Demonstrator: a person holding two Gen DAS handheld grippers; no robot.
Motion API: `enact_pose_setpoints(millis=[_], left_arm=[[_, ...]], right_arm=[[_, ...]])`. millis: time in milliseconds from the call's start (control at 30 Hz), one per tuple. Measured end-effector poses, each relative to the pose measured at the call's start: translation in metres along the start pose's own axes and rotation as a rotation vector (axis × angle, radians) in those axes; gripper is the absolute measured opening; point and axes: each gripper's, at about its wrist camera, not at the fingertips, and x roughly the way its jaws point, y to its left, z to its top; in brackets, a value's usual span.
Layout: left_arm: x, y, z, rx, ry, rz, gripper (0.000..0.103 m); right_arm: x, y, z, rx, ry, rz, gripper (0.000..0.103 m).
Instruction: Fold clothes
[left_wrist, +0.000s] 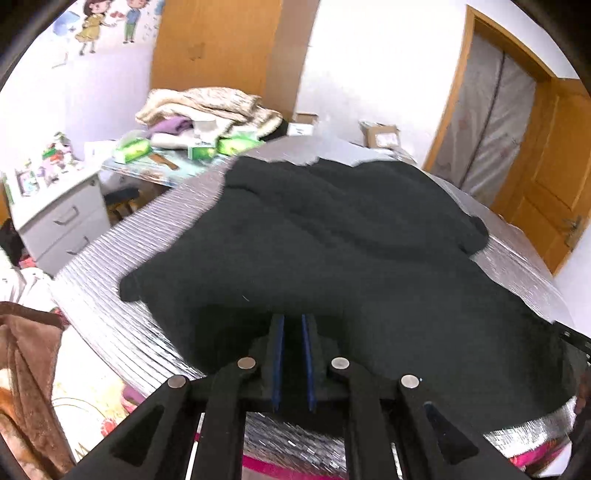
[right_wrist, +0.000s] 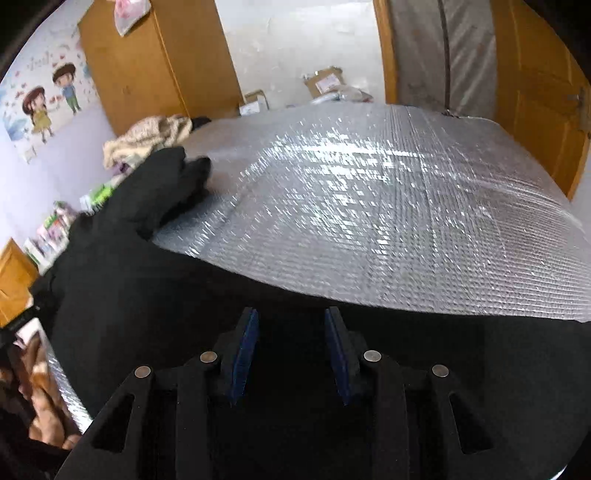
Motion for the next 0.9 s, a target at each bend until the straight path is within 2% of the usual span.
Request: enact_pose_setpoints(millis=[100,167,267,367,567,700,900], left_arm=[[0.005,0.016,0.003,-0.030,0.007,0.029,0.010],[0.011,0.025,0.004,-0.047,0.012,0.034,0.010],[0.015,0.028,0.005,-0.013,-0.008,0.044,0.010],[0.023,0.031,0.011,0.011,-0.015,0.062,0.010],[0.042,0.043,0.034,-0.033,0.003,0.049,0.010],[0.028,0.038,0.034,-0.039,-0.001,0.055,0.010],[0.003,0.018,0.043,-0.007,-0.083,0.001,0.010]], right_arm=[[0.001,0.007,0.007,-0.011,-0.018,0.047,0.038],[0.011,0.018,0.008,-0.035,0.011,0.078,0.038],[0.028,0.031,0.009,-0.056,0.060,0.092,0.038],[0.039,0.037,0.014,-0.068,0.073,0.063,0.039],[0.054,0.054,0.024,-0.115,0.091,0.016,0.039],[0.056,0.056,0.024,-0.121,0.089,0.008,0.040],[0.055,0.048,0.035,-0.052,0.081,0.052,0.040]])
